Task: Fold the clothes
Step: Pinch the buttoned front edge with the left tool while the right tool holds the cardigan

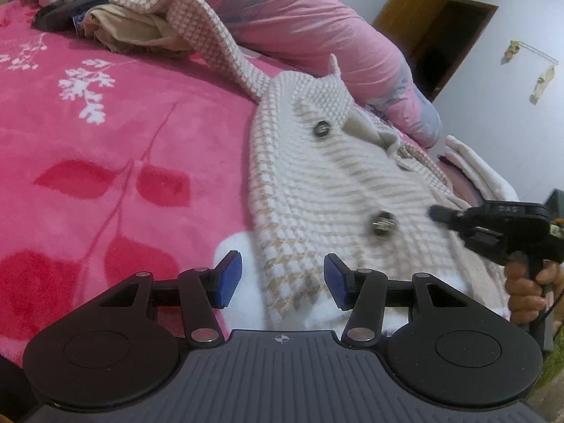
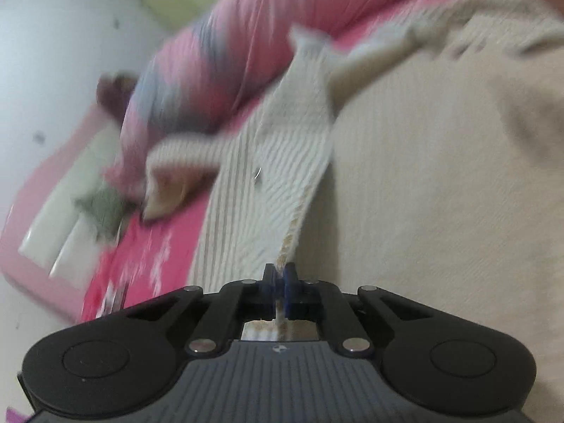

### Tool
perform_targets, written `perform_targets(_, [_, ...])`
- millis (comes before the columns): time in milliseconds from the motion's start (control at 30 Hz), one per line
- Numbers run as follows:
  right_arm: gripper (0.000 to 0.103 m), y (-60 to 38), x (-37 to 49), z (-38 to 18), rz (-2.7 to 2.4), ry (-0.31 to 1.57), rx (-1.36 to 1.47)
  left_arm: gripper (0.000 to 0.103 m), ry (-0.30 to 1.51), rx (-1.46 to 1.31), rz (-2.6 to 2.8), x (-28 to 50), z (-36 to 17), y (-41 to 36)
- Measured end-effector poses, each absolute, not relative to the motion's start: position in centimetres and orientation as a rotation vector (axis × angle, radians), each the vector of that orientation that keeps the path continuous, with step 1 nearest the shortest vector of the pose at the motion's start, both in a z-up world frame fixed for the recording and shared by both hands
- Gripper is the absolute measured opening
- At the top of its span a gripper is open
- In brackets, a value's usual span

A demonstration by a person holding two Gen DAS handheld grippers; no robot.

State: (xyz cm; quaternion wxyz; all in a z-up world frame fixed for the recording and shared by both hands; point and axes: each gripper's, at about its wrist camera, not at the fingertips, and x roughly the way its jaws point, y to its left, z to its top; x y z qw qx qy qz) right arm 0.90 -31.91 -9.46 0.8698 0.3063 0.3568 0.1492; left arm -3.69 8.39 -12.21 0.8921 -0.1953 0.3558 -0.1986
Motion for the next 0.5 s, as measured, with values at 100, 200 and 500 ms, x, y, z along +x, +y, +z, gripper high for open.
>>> perform_targets(100, [0.004,-34.2,0.5,-11.7,0.221,0.803,0.701,0.052,0.75,-0.406,-0.41,-3.6,-12.3,8.4])
perform_targets(200, [0.006,-35.5,0.2,-13.6,0.216,0.834,0.787,0.052,0.758,-0.415,-0.406,-3.5,-12.2,8.5])
perform_targets(500, [0.004,-34.2,0.0,-12.2,0.247,0.759,0.651,0.052,0.78,-0.422,-0.404,-3.8,-12.1,8.1])
